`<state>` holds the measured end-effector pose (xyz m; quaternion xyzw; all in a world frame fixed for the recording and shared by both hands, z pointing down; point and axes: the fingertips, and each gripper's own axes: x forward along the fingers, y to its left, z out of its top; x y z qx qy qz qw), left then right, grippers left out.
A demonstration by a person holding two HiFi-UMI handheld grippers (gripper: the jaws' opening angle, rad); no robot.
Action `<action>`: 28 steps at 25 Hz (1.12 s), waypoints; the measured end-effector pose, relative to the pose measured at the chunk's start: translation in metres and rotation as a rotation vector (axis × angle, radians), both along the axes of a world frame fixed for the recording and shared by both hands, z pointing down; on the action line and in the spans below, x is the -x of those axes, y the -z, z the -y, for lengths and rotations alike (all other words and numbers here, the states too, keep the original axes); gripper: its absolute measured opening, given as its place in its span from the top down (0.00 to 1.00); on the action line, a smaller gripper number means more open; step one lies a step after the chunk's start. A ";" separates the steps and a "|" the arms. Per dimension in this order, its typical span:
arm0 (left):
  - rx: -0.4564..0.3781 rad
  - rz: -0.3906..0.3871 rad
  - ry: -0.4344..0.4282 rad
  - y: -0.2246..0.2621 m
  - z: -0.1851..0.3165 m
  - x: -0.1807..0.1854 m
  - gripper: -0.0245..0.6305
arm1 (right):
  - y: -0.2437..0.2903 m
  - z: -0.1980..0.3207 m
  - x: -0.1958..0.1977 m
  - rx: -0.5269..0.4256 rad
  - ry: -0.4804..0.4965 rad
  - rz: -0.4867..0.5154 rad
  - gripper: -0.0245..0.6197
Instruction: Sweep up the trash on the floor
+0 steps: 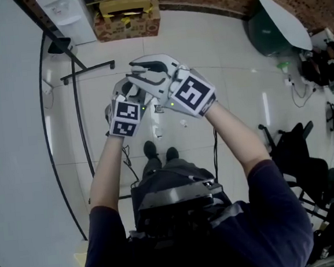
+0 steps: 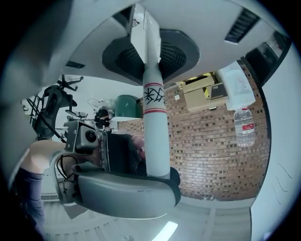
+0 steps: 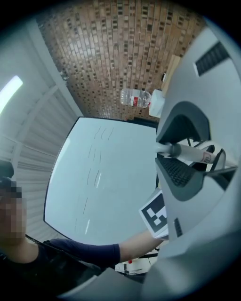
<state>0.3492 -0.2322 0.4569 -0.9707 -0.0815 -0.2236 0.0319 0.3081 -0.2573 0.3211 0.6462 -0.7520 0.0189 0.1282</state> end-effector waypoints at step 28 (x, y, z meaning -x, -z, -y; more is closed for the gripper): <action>-0.116 0.128 -0.034 -0.156 -0.045 -0.064 0.83 | -0.164 -0.064 -0.046 0.259 -0.087 -0.062 0.80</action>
